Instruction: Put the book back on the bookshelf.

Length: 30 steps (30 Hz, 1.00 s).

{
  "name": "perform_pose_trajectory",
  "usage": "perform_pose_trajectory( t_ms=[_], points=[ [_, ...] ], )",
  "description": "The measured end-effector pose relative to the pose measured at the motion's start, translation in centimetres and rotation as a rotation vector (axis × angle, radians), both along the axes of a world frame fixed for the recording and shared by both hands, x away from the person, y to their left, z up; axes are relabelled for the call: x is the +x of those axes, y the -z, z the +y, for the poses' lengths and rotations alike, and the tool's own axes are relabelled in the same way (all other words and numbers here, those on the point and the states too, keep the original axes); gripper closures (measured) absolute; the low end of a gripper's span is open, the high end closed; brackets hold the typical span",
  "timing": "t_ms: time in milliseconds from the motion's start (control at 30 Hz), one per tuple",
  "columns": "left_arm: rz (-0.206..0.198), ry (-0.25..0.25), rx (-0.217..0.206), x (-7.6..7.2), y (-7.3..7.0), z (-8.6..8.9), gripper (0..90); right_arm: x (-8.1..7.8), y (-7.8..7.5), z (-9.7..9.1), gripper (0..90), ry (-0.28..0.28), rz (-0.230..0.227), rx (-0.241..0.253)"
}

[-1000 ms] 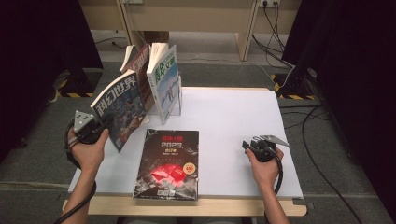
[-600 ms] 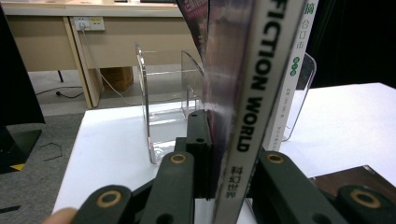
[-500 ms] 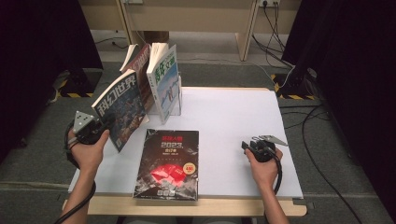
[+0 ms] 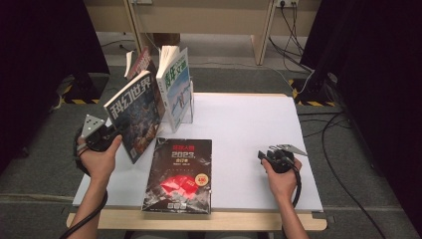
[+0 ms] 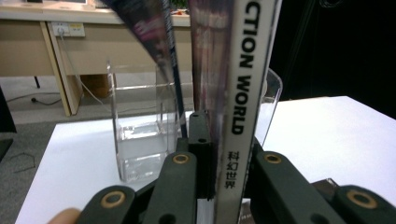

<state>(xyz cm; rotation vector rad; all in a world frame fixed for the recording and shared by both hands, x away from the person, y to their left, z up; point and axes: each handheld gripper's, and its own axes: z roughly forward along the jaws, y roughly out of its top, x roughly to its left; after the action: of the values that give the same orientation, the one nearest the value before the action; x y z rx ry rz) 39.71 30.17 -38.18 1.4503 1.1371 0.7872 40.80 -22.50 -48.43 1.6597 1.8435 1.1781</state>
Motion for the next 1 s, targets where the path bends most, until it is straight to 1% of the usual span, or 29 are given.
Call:
perform_pose_trajectory(
  t_ms=[67, 100, 333, 533, 567, 633, 733, 867, 1000],
  points=[
    [-0.001, -0.002, -0.019, 0.2, -0.3, -0.1, 82.4, 0.0, 0.0, 0.0, 58.1, 0.004, -0.001, 0.005],
    [-0.003, -0.007, -0.021, 0.5, -0.6, -0.3, 82.4, 0.0, -0.1, 0.0, 58.1, 0.005, 0.000, 0.005],
    [-0.005, -0.018, -0.017, 1.4, -1.0, -0.9, 82.4, 0.0, -0.1, 0.0, 58.2, 0.010, 0.000, 0.007],
    [-0.004, -0.018, -0.029, 2.5, -1.2, -1.6, 82.4, -0.1, -0.1, 0.0, 58.1, 0.005, -0.002, 0.006],
    [-0.001, -0.019, -0.028, 2.7, -1.2, -1.7, 82.4, -0.1, -0.1, -0.1, 58.2, 0.006, -0.007, -0.001],
    [0.002, -0.022, -0.037, 3.1, -1.1, -1.8, 82.4, -0.1, -0.1, -0.1, 58.1, 0.010, -0.002, 0.009],
    [0.002, -0.024, -0.047, 3.6, -1.1, -2.0, 82.4, -0.1, -0.1, -0.2, 58.1, 0.005, -0.002, 0.003],
    [0.004, -0.028, -0.050, 4.2, -1.1, -2.3, 82.4, -0.1, 0.0, -0.2, 58.2, 0.008, 0.000, 0.007],
    [-0.003, -0.035, -0.054, 4.5, -1.2, -2.6, 82.4, -0.1, -0.1, -0.2, 58.1, 0.010, 0.000, 0.008]
  ],
)
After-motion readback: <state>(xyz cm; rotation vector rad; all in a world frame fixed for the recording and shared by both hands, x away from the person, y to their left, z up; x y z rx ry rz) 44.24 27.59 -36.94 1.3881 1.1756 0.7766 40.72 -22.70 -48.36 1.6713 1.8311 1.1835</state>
